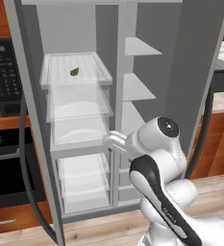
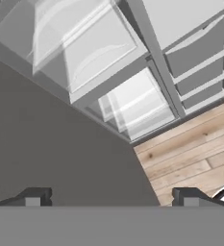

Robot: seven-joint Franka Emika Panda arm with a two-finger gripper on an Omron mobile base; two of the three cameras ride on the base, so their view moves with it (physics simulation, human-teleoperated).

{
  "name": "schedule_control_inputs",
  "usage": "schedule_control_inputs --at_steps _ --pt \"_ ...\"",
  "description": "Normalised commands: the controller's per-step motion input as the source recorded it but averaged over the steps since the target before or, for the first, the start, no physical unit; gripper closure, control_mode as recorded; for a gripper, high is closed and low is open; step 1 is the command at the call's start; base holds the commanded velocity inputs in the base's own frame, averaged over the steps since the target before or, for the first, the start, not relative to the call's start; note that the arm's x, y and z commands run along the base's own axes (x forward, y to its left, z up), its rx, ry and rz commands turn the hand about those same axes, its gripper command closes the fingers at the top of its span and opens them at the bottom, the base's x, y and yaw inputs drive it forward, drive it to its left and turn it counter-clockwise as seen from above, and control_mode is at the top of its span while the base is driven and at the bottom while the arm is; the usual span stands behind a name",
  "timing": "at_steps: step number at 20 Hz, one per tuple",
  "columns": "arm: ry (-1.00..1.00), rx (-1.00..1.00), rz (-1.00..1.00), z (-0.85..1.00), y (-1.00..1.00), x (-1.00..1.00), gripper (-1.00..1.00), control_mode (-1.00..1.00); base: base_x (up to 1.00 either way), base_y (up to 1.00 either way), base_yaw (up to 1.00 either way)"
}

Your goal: There is a bowl on the dining counter. Grab a lemon wedge from the fridge and place it in the bowl. Then get the liquor bottle and glass cup from the cabinet and place them next to the bowl.

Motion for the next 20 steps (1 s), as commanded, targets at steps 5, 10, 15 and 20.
schedule_control_inputs --at_steps 5,10,15,20 --pt "-0.10 -0.08 0.00 0.02 -0.63 -0.02 -1.00 -1.00 0.00 0.00 0.00" --pt "-0.06 -0.01 0.00 -0.03 -0.42 -0.20 -1.00 -1.00 0.00 0.00 0.00" --pt "0.01 -0.01 0.00 -0.03 0.00 0.01 -1.00 1.00 0.07 0.02 0.00" --pt "0.00 0.00 0.00 0.00 0.00 0.00 -1.00 1.00 0.70 0.20 -0.02"
